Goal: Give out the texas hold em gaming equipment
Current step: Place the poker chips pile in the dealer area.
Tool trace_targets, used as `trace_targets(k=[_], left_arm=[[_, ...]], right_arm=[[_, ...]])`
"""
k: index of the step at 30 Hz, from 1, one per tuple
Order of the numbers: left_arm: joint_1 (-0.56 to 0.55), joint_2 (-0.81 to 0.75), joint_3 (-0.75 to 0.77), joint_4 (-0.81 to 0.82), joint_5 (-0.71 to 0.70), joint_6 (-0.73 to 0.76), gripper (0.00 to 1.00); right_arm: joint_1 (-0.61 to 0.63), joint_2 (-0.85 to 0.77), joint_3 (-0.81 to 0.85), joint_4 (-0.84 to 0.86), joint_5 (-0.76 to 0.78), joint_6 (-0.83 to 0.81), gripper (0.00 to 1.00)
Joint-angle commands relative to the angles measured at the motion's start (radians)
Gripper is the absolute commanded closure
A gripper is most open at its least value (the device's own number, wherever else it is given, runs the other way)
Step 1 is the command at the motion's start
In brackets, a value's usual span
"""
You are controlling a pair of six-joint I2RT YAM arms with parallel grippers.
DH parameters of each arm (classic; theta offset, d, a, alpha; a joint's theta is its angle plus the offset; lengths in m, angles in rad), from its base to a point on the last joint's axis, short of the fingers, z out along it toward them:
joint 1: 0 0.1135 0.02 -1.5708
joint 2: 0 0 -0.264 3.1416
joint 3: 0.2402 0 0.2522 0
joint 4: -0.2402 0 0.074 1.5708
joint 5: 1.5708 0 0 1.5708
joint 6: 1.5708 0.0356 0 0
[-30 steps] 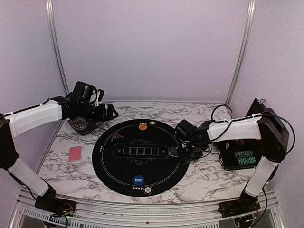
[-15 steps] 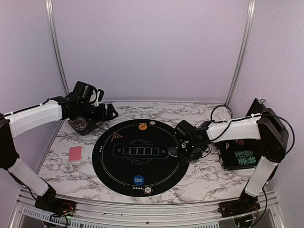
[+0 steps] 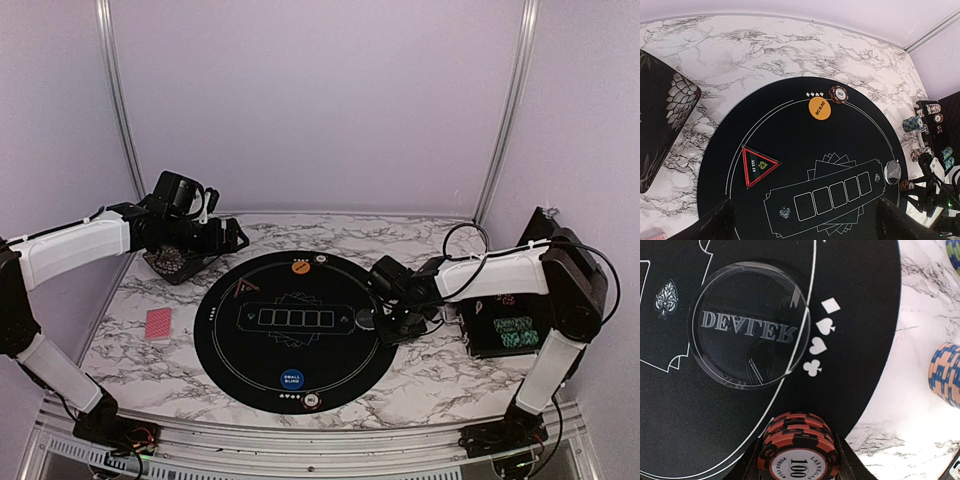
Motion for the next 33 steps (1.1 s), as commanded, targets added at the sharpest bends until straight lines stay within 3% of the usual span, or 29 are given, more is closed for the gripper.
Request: trace_targets(k=[1,12,23,33], left_arm=[[0.006,0.010,0.006,0.017,0.004,0.009,0.01],[0.006,0.010,0.007,0.018,0.005,0.008,0.01],[0.006,0.010,0.006,0.018,0.006,0.008,0.01],[0.006,0.010,0.009,0.018,0.006,0.008,0.01]], right_arm=[[0.011,-0.019,0.002,0.002,0.002,0.009,0.75],[0.011,-0.014,0.008,0.003,0.002,0.007,0.60],[0.011,-0.020,0.014,-0.003,-0.002,0.004,0.37],[0.016,-0.052,0.025,-0.034,-0.002,0.004,0.30]])
